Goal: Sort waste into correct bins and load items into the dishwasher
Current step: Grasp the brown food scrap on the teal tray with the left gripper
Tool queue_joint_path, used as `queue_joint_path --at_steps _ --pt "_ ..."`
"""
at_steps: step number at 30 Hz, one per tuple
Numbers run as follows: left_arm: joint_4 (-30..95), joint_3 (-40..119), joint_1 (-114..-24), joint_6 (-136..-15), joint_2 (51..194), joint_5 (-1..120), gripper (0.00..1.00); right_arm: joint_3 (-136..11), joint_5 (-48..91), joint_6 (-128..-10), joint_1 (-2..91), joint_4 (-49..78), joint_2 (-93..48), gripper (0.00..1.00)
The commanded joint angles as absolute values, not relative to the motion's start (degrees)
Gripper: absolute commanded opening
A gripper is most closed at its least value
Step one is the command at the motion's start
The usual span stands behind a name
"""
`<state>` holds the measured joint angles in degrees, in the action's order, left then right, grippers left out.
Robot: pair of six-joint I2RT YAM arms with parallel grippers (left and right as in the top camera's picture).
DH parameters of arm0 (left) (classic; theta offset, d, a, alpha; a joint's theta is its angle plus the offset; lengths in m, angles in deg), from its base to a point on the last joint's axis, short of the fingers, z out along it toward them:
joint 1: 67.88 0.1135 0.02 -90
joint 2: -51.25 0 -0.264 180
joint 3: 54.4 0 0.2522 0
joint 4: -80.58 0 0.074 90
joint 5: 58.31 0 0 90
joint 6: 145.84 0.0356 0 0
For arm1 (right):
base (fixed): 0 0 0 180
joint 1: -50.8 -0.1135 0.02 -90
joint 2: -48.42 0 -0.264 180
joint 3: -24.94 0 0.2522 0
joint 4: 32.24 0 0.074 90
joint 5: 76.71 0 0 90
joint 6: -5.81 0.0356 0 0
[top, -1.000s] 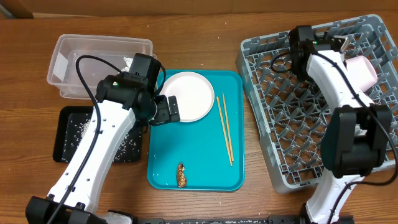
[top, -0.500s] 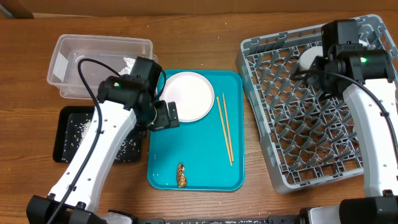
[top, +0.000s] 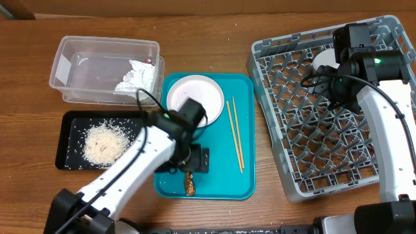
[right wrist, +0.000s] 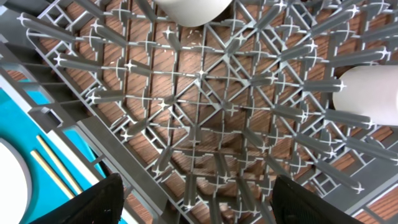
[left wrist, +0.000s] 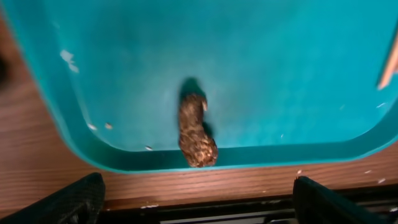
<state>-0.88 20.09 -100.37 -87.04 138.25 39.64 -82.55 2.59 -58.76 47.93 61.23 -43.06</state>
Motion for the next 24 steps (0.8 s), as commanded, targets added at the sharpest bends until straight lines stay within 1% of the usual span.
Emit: queue_joint_path --at_steps 1,5,7,9,11,13,15,19,22,24 --pt "1.7 15.5 -103.0 -90.9 137.5 40.2 0.97 -82.5 3.1 -59.2 48.0 61.2 -43.2 0.78" --pt "6.7 10.3 -103.9 -93.2 137.5 40.1 0.95 -82.5 3.1 -59.1 48.0 61.4 -43.2 0.78" --pt "10.0 7.8 -103.9 -93.4 137.7 40.1 0.92 -82.5 3.1 -59.2 48.0 61.5 -43.2 0.79" --pt "12.8 5.9 -103.9 -93.4 137.8 40.1 0.86 -82.5 3.1 -59.1 48.0 61.6 -43.2 0.79" --pt "15.1 4.2 -103.9 -93.6 137.8 40.1 0.77 -82.5 3.1 -59.2 48.0 61.6 -43.2 0.79" --pt "16.6 3.0 -103.9 -93.8 137.8 40.2 0.72 -82.5 3.1 -59.2 48.0 61.6 -43.2 0.79" --pt "17.0 2.5 -103.9 -93.8 137.8 40.2 0.62 -82.5 3.1 -59.2 48.0 61.6 -43.2 0.79" --pt "17.2 2.5 -103.9 -93.8 137.8 40.1 0.38 -82.5 3.1 -59.2 48.0 61.6 -43.2 0.79" --pt "17.4 2.6 -103.9 -93.8 137.8 40.1 0.26 -82.5 3.1 -59.2 48.0 61.7 -43.2 0.79" --pt "17.4 2.7 -103.8 -93.8 137.8 40.1 0.14 -82.5 3.1 -59.2 48.0 61.8 -43.2 0.79"
